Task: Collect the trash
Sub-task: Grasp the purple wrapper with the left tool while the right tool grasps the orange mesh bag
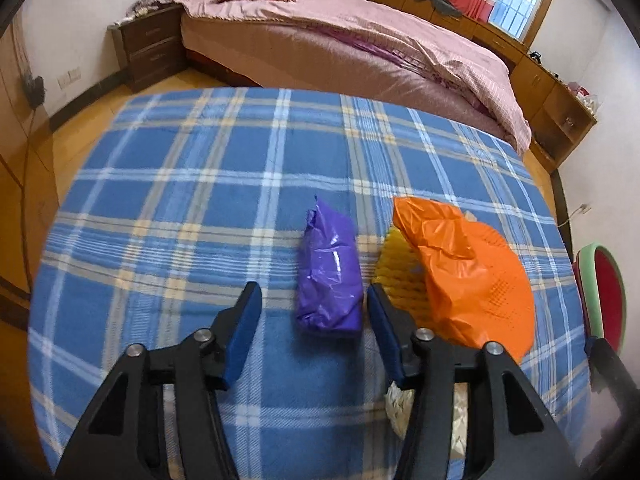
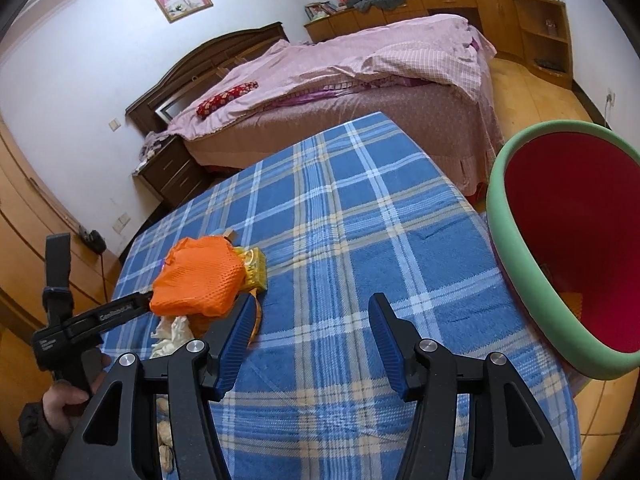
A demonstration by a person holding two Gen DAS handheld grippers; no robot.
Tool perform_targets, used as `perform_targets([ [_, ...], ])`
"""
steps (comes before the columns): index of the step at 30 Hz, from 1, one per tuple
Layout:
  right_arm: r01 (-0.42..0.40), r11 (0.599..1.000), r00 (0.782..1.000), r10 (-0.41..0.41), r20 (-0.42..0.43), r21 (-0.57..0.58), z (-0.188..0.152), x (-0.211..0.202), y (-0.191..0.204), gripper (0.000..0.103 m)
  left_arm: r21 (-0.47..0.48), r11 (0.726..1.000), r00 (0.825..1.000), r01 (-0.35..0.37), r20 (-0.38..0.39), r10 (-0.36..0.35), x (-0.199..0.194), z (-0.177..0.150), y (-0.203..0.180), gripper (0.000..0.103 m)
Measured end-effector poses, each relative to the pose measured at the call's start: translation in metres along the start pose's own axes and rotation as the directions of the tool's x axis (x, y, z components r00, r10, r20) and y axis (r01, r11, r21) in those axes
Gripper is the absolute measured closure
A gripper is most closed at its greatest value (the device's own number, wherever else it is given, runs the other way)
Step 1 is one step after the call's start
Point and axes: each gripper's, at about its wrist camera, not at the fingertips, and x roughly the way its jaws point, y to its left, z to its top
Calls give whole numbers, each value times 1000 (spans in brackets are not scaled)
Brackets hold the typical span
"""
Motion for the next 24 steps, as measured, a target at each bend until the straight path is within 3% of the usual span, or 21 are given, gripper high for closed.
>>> perform_targets([
  [2, 2, 1000, 1000, -2, -4, -4, 1, 3, 2, 43, 1, 1000, 999, 27, 20, -27, 0, 0, -1, 62],
  [3, 3, 1000, 1000, -3, -7, -6, 1, 4, 3, 43, 1, 999, 999, 46, 17, -46, 1, 0, 0, 71],
  [10, -20, 999, 1000, 19, -15, -46, 7, 12, 25, 43, -24, 994, 992, 105, 66, -103, -20, -9, 15, 73],
  [19, -82, 986, 995, 74, -62, -144, 13, 41, 85, 43, -102, 992, 976, 75, 213, -51, -47, -19, 59, 73],
  [24, -7, 977, 997, -10, -81, -214, 12, 68, 112, 43, -116, 989, 968, 88, 243, -58, -45, -21, 68, 73],
])
